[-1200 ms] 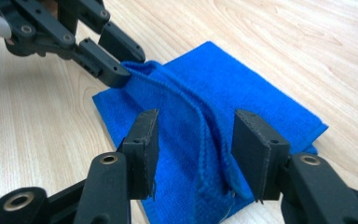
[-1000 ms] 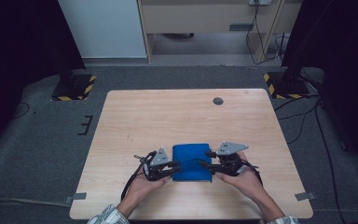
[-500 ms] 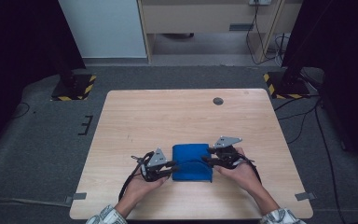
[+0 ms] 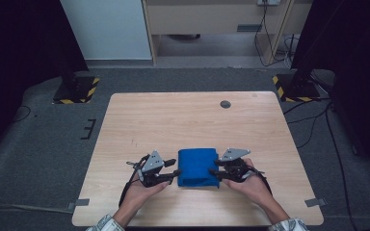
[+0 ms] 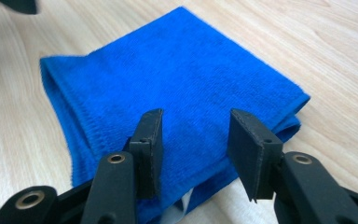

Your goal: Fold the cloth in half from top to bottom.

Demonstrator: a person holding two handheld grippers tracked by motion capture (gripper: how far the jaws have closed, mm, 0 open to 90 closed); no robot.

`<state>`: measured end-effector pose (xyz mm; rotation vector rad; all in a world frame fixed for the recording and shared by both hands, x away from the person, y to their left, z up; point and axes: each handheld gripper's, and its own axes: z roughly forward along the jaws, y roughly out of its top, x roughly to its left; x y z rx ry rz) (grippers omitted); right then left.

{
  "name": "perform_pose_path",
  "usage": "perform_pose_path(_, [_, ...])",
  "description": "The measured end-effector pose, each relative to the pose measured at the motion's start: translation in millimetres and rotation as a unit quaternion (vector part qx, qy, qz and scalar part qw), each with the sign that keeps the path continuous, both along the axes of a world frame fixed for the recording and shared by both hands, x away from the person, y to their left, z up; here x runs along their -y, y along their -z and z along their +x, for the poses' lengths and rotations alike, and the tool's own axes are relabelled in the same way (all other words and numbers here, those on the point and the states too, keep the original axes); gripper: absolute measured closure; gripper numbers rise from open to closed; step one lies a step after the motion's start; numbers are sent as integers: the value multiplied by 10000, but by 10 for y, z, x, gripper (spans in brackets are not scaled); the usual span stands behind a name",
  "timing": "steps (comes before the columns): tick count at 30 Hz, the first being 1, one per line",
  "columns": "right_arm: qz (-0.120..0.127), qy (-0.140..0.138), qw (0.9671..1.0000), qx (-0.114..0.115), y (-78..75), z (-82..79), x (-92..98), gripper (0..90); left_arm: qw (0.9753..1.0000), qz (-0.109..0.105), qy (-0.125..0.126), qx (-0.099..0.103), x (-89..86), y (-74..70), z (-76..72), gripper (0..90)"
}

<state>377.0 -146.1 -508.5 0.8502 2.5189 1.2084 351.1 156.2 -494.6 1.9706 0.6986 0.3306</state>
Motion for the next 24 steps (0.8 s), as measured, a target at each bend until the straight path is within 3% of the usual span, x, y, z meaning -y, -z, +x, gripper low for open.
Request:
perform_pose_path(3, [-108, -96, 9999, 47, -3, -69, -16, 545, 10000, 25, -1, -47, 23, 36, 40, 505])
perform_pose_path(6, [-169, -166, 9997, 88, 10, -128, -25, 524, 9997, 228, 93, -71, 91, 90, 35, 490])
perform_pose_path(9, [-344, -202, 9991, 118, 35, -166, -35, 473, 9987, 493, 142, 55, 156, 122, 18, 463])
perform_pose_path(12, [-356, -197, 9991, 130, 48, -189, -43, 402, 9974, 692, 176, -12, 184, 183, 33, 430])
perform_pose_path(14, [-424, -180, 9987, 209, 67, -209, -52, 346, 9959, 890, 180, -36, 191, 216, 28, 410])
perform_pose_path(17, [-559, -168, 9980, 231, 104, -222, -72, 268, 9946, 1022, 187, -42, 169, 225, 19, 380])
perform_pose_path(20, [-580, -167, 9979, 228, 126, -229, -100, 205, 9914, 1291, 189, -63, 141, 259, 18, 372])
perform_pose_path(24, [-475, -181, 9983, 270, 115, -221, -116, 141, 9927, 1198, 143, -84, 119, 243, 28, 341])
